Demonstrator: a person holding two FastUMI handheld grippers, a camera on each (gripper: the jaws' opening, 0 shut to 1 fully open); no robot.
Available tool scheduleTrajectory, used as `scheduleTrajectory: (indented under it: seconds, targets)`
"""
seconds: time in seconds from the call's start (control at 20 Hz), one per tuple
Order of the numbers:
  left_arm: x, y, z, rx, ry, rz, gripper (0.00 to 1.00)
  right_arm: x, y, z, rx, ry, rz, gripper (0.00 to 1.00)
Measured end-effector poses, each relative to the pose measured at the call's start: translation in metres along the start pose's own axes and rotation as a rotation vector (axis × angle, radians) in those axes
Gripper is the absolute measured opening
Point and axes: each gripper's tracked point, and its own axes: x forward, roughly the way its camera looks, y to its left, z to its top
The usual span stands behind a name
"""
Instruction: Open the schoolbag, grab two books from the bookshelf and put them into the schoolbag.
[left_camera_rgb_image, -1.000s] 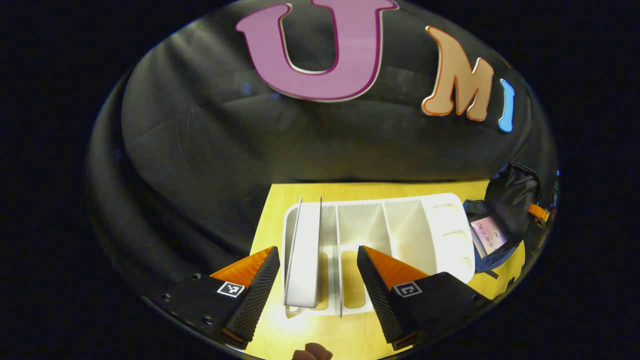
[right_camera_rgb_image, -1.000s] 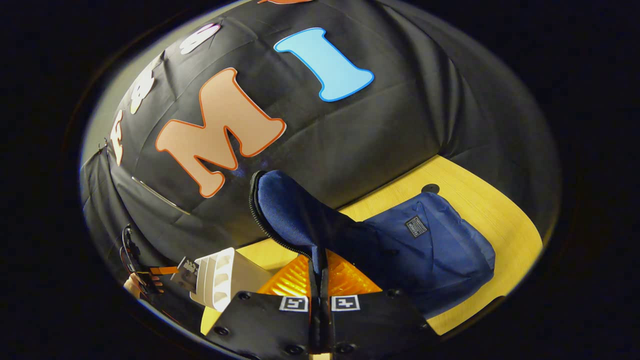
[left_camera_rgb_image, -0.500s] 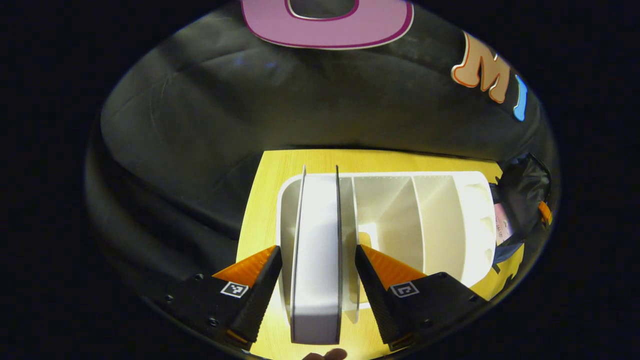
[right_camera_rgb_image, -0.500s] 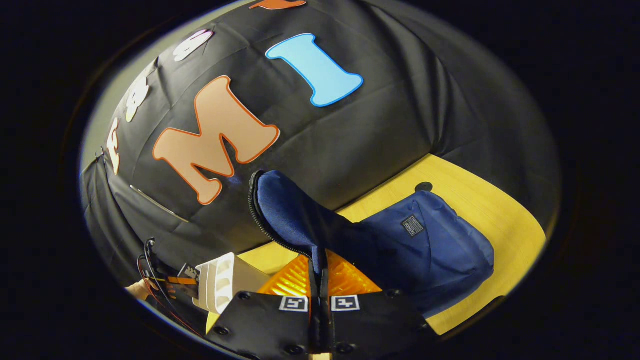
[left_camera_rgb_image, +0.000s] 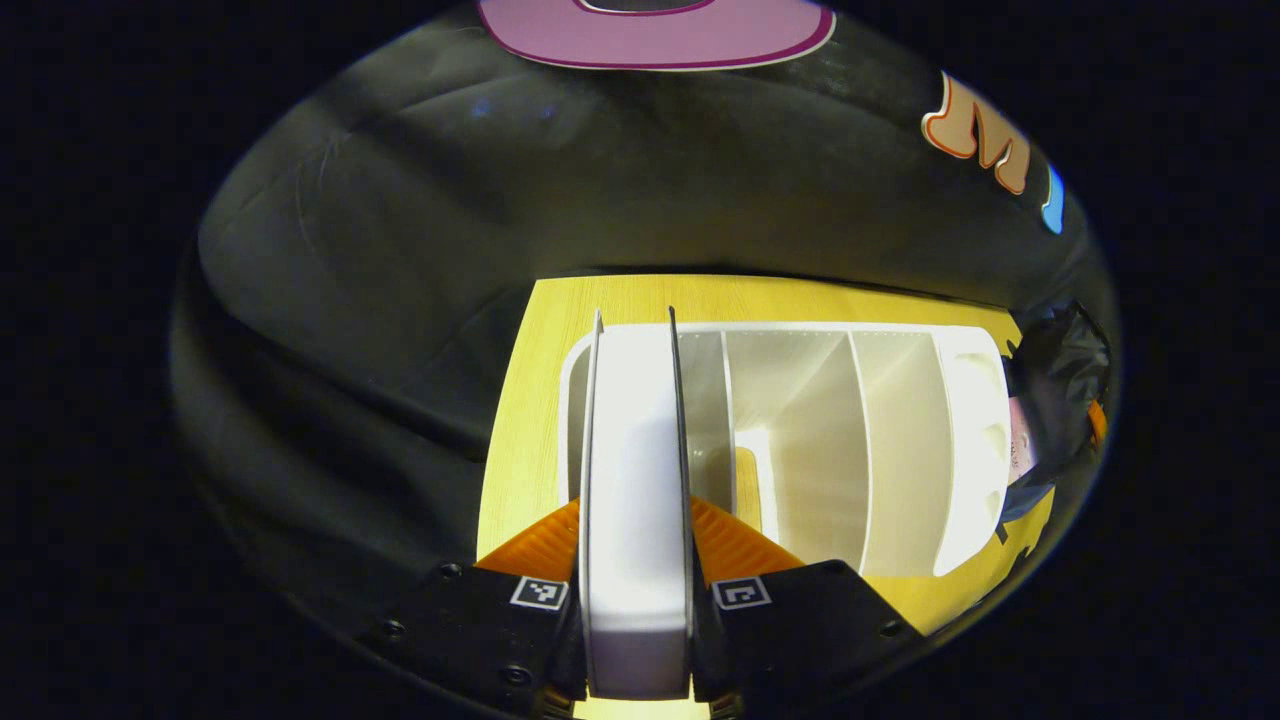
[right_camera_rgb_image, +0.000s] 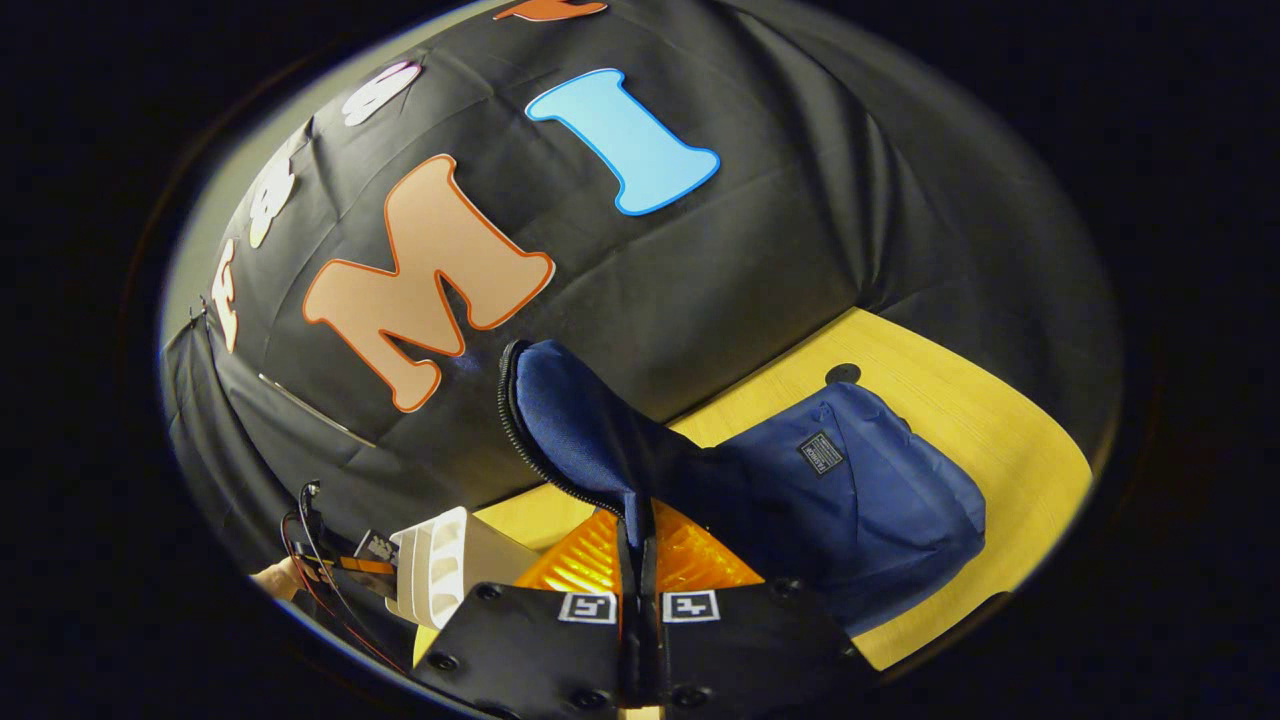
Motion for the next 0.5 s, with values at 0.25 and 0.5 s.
scheduleTrajectory:
  seconds: [0.25,0.5]
  targets:
    - [-0.01,0.002,0.005,0.011,-0.019,0.003,0.36,-0.001,-0.001,0.0,0.0,-0.003,-0.004,0.03]
    - [-0.05,0.005,0.027,-0.013,-0.064,-0.025,0.36,-0.003,-0.004,0.001,0.012,-0.003,-0.011,0.03]
